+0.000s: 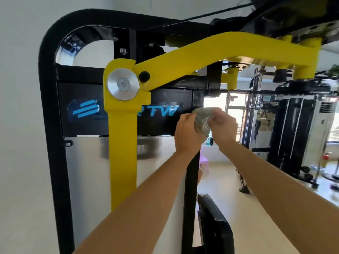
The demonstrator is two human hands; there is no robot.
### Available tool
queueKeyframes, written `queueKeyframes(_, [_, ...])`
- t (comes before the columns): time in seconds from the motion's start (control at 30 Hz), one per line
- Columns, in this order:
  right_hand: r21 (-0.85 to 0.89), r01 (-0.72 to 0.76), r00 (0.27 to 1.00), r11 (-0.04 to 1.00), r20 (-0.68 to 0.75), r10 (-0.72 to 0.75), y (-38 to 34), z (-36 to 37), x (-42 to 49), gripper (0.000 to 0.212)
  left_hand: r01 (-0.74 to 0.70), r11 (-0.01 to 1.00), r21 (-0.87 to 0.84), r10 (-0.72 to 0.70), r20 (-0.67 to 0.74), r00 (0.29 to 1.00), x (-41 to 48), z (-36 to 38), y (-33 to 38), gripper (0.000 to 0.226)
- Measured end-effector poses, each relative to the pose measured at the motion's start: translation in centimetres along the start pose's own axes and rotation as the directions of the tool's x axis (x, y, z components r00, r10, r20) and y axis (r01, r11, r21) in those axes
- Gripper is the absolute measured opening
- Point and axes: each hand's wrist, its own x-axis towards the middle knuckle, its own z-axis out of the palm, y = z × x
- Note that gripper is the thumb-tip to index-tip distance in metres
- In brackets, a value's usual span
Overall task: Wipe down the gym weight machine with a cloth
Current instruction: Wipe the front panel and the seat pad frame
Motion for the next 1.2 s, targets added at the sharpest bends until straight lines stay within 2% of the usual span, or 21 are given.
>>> queueKeyframes(0.1, [0.010,-0.051,0.999,0.999,-0.018,0.051,-0.4,1.4,3.0,0.033,-0.096,0.989,0.112,0.093,0.036,0.995,3.0,0.2,-0.7,0.042])
queueKeyframes(0.23, [0.157,-0.131,0.990,0.979,0.063,0.123,-0.3,3.4,6.3,0.031,-0.214,0.943,0.254,0.197,0.092,0.976,6.3,0.5,-2.2,0.047])
queueKeyframes(0.37, [0.263,-0.209,0.973,0.942,0.157,0.172,0.8,4.6,8.4,0.026,-0.273,0.920,0.283,0.249,0.119,0.961,7.7,0.7,-3.3,0.041])
queueKeyframes(0.43, [0.268,-0.205,0.970,0.941,0.180,0.160,1.4,4.5,8.4,0.029,-0.288,0.927,0.238,0.272,0.101,0.957,7.4,0.7,-3.8,0.037])
queueKeyframes(0.5, [0.265,-0.217,0.965,0.940,0.205,0.165,2.0,4.2,7.9,0.034,-0.308,0.908,0.282,0.290,0.104,0.951,6.6,0.6,-4.2,0.032])
queueKeyframes(0.63, [0.296,-0.295,0.929,0.908,0.312,0.200,3.1,3.6,6.0,0.019,-0.258,0.914,0.313,0.250,0.067,0.966,4.4,1.1,-5.7,0.026])
queueKeyframes(0.73, [0.321,-0.343,0.895,0.883,0.398,0.202,3.6,2.9,4.5,0.016,-0.295,0.860,0.416,0.269,0.122,0.956,2.6,2.2,-7.3,0.026])
queueKeyframes(0.9, [0.232,-0.393,0.818,0.890,0.530,0.223,5.0,2.3,2.0,0.018,-0.357,0.789,0.500,0.314,0.170,0.934,-0.4,4.3,-9.4,0.033])
queueKeyframes(1.0, [0.263,-0.468,0.788,0.843,0.557,0.264,6.1,2.3,0.8,0.024,-0.396,0.735,0.551,0.371,0.163,0.914,-1.5,5.0,-10.4,0.028])
queueKeyframes(1.1, [0.289,-0.553,0.755,0.782,0.571,0.323,7.9,2.8,-0.1,0.020,-0.438,0.704,0.559,0.429,0.157,0.890,-2.5,5.3,-11.3,0.031])
queueKeyframes(1.2, [0.247,-0.554,0.751,0.795,0.560,0.350,10.1,3.3,-1.1,0.017,-0.475,0.668,0.573,0.464,0.179,0.868,-3.8,5.3,-11.9,0.033])
